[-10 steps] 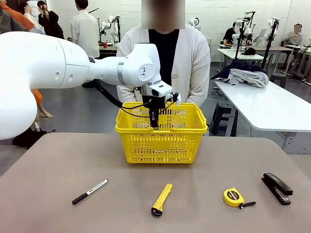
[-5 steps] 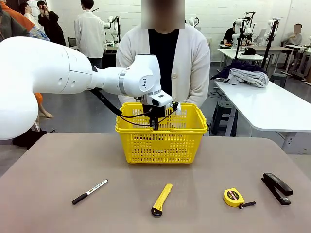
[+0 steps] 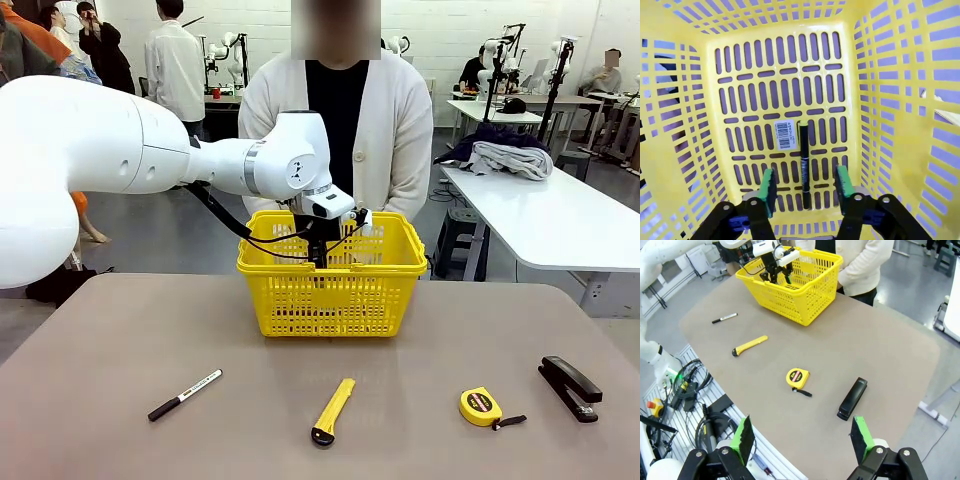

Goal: Place the items the person wants into the basket.
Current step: Pick up the item the person points to and place it in the Market Basket.

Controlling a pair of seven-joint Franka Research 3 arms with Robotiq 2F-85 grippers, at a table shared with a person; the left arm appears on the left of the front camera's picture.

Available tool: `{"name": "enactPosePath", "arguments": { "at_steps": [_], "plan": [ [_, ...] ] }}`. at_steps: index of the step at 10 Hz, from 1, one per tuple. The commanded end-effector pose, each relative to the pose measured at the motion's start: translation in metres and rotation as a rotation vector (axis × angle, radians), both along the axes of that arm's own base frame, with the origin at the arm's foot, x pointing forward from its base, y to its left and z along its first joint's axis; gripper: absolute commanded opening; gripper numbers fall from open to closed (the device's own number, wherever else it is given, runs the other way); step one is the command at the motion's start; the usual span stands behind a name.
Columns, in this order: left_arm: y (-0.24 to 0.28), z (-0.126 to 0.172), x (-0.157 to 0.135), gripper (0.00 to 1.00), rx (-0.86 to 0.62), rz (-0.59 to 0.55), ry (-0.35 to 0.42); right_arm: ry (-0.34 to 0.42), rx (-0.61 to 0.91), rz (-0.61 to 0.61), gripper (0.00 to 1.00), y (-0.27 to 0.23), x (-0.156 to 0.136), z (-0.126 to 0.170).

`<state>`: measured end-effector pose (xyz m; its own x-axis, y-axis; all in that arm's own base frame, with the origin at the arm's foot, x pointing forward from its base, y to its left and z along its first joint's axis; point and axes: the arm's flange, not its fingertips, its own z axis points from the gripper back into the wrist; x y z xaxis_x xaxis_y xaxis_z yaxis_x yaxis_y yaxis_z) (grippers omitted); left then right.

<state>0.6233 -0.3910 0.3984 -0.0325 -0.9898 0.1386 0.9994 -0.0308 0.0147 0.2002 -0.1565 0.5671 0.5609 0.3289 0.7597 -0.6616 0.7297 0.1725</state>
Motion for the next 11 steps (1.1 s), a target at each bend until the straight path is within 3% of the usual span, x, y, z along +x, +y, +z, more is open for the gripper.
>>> {"name": "enactPosePath", "arguments": {
  "at_steps": [1, 7, 9, 11],
  "plan": [
    [0.004, 0.001, 0.000, 1.00, 0.002, -0.027, -0.015, -0.016, 0.016, 0.011, 1.00, 0.000, 0.004, 0.000],
    [0.005, 0.010, -0.005, 1.00, 0.025, -0.027, -0.025, -0.016, 0.016, 0.011, 1.00, 0.000, 0.004, 0.000],
    [0.043, 0.065, -0.020, 1.00, 0.033, 0.028, -0.083, -0.016, 0.016, 0.011, 1.00, 0.000, 0.004, 0.000],
    [0.104, 0.129, -0.059, 1.00, 0.018, 0.095, -0.152, -0.016, 0.016, 0.011, 1.00, 0.000, 0.004, 0.000]
  ]
}}
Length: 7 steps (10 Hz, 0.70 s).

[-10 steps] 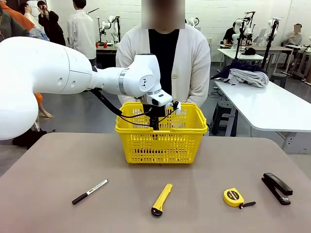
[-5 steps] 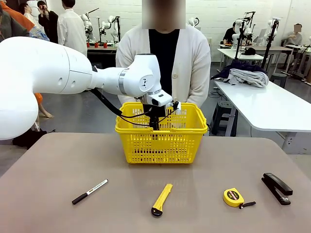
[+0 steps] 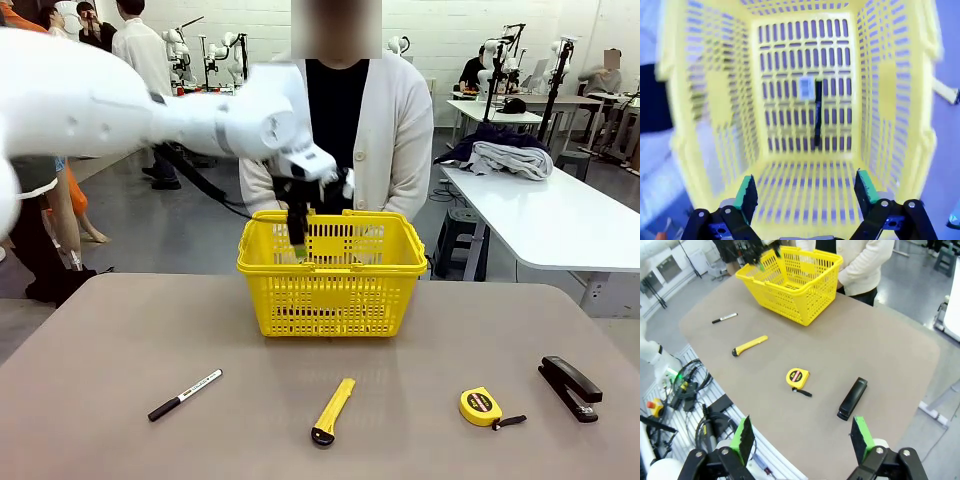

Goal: Place the items the person wants into the basket.
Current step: Pick up the item the person points to and place it in the Market Basket.

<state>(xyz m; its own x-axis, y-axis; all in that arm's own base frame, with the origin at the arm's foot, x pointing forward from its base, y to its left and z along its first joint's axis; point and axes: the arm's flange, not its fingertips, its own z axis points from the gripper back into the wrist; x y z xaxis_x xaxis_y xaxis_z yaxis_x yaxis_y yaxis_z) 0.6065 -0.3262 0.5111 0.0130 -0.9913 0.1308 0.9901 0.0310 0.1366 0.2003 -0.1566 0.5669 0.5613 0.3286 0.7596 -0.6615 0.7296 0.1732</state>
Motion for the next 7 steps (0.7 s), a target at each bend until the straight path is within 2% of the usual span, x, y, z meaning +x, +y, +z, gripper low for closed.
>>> {"name": "enactPosePath", "arguments": {
  "at_steps": [1, 3, 5, 7],
  "plan": [
    [0.077, 0.042, -0.072, 1.00, -0.015, 0.076, -0.025, -0.017, 0.016, 0.011, 1.00, 0.000, 0.004, 0.000],
    [0.132, 0.068, -0.123, 1.00, -0.059, 0.145, -0.054, -0.017, 0.016, 0.011, 1.00, 0.000, 0.004, 0.000],
    [0.176, 0.069, -0.152, 1.00, -0.080, 0.224, -0.076, -0.017, 0.016, 0.011, 1.00, 0.000, 0.004, 0.000],
    [0.209, 0.060, -0.168, 1.00, -0.098, 0.265, -0.074, -0.017, 0.016, 0.011, 1.00, 0.000, 0.004, 0.000]
  ]
}}
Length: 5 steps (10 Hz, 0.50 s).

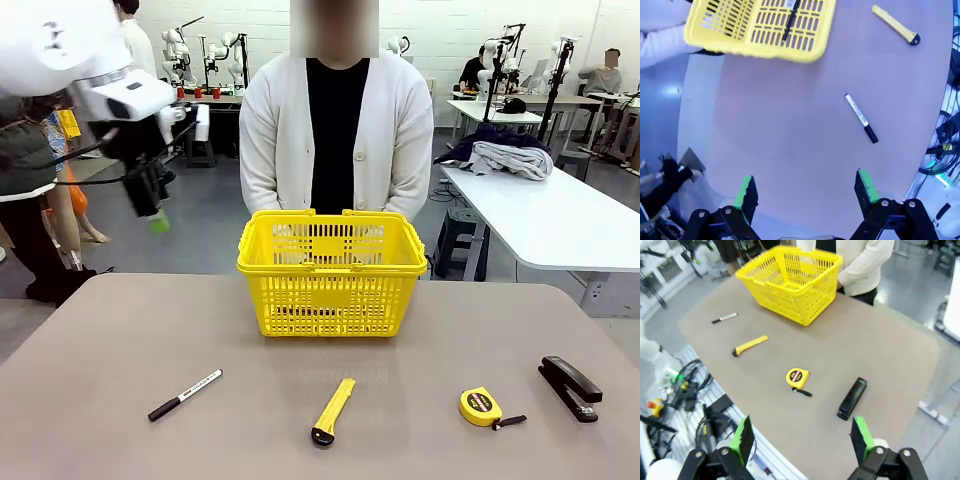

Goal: Place the items the person wants into the basket.
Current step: Pick up the item the person points to and place it in the Market Basket.

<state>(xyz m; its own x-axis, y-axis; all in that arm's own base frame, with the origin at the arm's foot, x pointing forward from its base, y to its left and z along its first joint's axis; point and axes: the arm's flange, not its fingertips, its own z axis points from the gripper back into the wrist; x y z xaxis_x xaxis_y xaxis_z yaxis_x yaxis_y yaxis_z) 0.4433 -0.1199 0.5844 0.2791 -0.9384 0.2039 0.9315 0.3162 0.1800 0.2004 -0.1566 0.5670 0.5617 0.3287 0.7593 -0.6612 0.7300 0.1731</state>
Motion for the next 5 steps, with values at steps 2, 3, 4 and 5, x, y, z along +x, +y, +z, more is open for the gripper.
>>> {"name": "enactPosePath", "arguments": {
  "at_steps": [2, 3, 4, 5],
  "plan": [
    [0.0118, -0.0186, -0.0030, 1.00, -0.021, -0.013, -0.005, -0.017, 0.016, 0.011, 1.00, 0.0004, 0.0034, 0.0001],
    [0.0111, -0.0187, -0.0017, 1.00, -0.008, -0.007, 0.007, -0.017, 0.016, 0.011, 1.00, 0.0004, 0.0034, 0.0001],
    [0.0165, -0.0163, -0.0049, 1.00, -0.010, 0.017, 0.009, -0.017, 0.016, 0.011, 1.00, 0.0004, 0.0034, 0.0001],
    [0.0165, -0.0163, -0.0049, 1.00, -0.010, 0.017, 0.009, -0.017, 0.016, 0.011, 1.00, 0.0004, 0.0034, 0.0001]
  ]
}}
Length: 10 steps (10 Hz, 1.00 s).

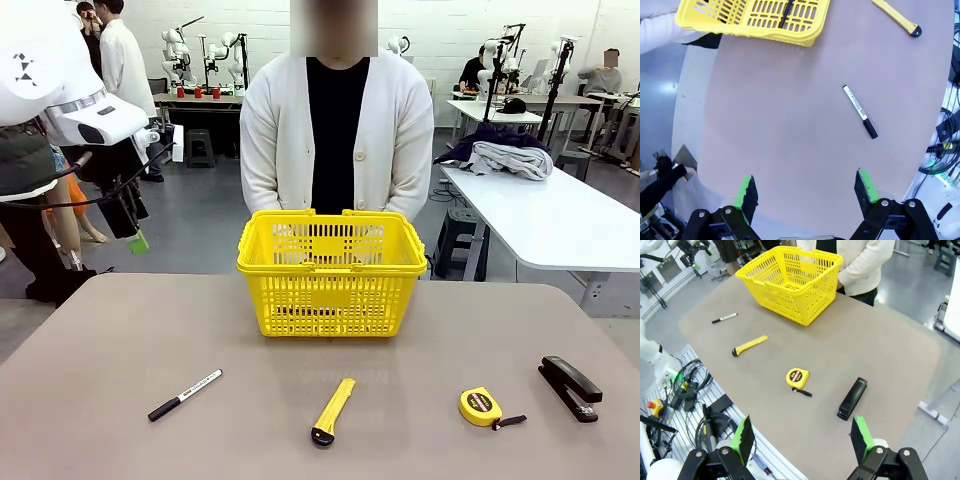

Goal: Place the items the person wants into the basket.
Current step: Pick up the item the person points to and place it in the Market Basket.

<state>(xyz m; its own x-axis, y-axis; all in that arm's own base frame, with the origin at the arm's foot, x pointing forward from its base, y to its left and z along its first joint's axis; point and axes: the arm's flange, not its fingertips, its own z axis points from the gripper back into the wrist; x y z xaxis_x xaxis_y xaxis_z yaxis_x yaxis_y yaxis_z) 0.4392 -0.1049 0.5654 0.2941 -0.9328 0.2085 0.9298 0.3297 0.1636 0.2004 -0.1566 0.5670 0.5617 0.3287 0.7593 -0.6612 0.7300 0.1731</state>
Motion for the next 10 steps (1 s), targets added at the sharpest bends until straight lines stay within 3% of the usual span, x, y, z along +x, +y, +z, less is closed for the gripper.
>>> {"name": "enactPosePath", "arguments": {
  "at_steps": [1, 4, 5, 7, 10],
  "plan": [
    [0.002, 0.003, -0.001, 1.00, 0.000, 0.004, -0.005, -0.017, 0.016, 0.011, 1.00, 0.000, 0.003, 0.000],
    [0.001, 0.001, 0.000, 1.00, -0.001, 0.001, -0.002, -0.017, 0.016, 0.011, 1.00, 0.000, 0.003, 0.000],
    [0.022, 0.010, -0.010, 1.00, -0.186, -0.038, -0.013, -0.017, 0.016, 0.011, 1.00, 0.000, 0.003, 0.000],
    [0.103, 0.047, -0.066, 1.00, -0.520, -0.071, -0.077, -0.017, 0.016, 0.011, 1.00, 0.000, 0.003, 0.000],
    [0.206, 0.063, -0.130, 1.00, -0.637, -0.074, -0.071, -0.017, 0.016, 0.011, 1.00, 0.000, 0.003, 0.000]
  ]
}}
